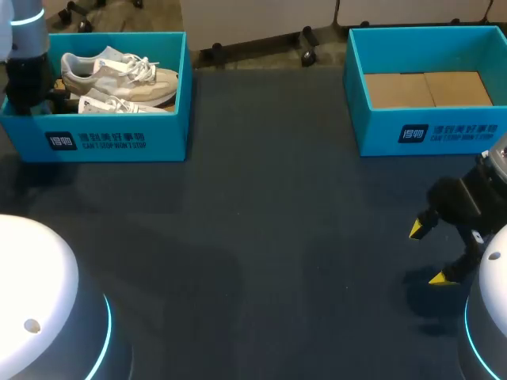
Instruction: Take the shoe out of the shoebox, open the shoe tongue, remove and reinsert the insole, then place the shoe into the shoebox
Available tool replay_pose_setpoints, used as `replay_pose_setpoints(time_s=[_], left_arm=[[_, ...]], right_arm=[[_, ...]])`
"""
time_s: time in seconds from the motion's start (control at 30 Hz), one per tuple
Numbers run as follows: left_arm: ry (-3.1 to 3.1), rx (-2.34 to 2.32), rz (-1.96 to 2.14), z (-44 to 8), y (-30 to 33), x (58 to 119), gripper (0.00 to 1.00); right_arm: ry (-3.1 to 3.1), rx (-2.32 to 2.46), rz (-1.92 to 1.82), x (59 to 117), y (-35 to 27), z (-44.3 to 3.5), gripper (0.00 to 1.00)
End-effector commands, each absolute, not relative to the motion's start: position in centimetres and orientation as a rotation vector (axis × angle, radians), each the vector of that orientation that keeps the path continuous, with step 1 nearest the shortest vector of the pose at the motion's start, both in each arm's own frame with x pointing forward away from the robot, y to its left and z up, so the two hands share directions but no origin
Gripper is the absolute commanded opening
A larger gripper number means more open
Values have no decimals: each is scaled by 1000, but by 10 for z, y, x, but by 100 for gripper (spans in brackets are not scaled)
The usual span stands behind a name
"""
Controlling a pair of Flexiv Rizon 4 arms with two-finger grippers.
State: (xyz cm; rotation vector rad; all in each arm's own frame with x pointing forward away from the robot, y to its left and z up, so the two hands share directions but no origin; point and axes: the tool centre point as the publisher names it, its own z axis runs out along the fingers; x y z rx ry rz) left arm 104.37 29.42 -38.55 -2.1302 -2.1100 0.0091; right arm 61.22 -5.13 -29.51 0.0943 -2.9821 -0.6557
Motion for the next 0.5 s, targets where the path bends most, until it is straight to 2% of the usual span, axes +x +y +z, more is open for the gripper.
replay_pose_setpoints(time_s=[0.03,0.07,0.1,0.5], left_arm=[[-2117,-2116,-1,-387,293,1043,45],[-2123,-2108,-3,-388,294,1044,25],[-2126,-2103,-6,-388,294,1044,0],[-2136,-2082,-20,-381,306,1045,0]], right_arm=[[-2984,94,-652,612,-51,-296,100],[-2984,94,-652,612,-51,-296,100],[-2984,94,-652,612,-51,-296,100],[-2984,94,-652,612,-51,-296,100]])
